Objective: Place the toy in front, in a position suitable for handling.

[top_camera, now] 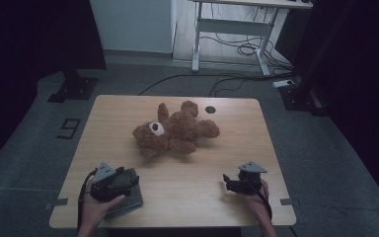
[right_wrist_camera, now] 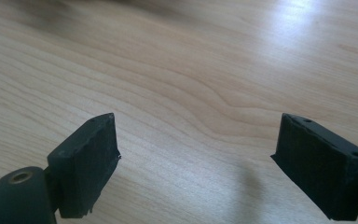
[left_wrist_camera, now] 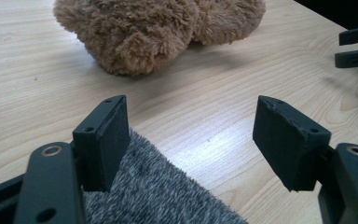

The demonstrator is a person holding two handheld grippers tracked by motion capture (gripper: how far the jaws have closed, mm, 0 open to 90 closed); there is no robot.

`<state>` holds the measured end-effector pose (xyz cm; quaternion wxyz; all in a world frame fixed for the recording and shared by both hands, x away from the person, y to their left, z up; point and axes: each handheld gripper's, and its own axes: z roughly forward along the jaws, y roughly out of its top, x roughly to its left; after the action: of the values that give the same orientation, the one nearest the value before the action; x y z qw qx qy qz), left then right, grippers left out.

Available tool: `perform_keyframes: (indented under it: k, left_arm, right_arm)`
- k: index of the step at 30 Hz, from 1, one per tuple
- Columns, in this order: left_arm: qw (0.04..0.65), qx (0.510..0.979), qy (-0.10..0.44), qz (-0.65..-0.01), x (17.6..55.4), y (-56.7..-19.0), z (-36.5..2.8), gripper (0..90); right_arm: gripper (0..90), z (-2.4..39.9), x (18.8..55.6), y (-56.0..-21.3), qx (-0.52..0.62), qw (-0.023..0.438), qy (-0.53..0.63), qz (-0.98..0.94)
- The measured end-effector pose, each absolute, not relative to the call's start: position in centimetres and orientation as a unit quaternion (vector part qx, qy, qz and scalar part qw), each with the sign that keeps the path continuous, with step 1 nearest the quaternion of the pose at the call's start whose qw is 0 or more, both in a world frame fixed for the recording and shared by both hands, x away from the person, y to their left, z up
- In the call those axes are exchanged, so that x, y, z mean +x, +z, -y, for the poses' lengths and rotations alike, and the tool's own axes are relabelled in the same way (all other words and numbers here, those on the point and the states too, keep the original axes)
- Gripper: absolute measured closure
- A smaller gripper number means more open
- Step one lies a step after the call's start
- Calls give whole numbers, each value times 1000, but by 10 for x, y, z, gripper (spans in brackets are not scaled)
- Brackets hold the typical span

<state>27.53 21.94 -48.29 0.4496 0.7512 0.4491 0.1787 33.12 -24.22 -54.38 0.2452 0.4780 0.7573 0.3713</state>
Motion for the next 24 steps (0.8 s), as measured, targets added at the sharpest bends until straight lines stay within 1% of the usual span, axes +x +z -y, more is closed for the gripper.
perform_keyframes:
  k: [11, 15, 16, 23, 24]
  left_arm:
    - [446, 756, 178, -445, 286, -474, -207, 260]
    - [441, 760, 179, -442, 297, -468, -199, 256]
    - [431, 765, 190, -439, 302, -467, -195, 256]
    - [409, 771, 189, -449, 323, -470, -188, 248]
    - [405, 772, 187, -452, 329, -471, -186, 246]
  right_arm:
    - [132, 252, 334, -538, 484, 246, 384, -747]
    - [136, 250, 346, -532, 483, 246, 393, -743]
    - [137, 249, 348, -530, 480, 246, 394, -744]
    - [137, 240, 364, -521, 466, 240, 402, -751]
    - [137, 238, 371, -518, 462, 236, 408, -752]
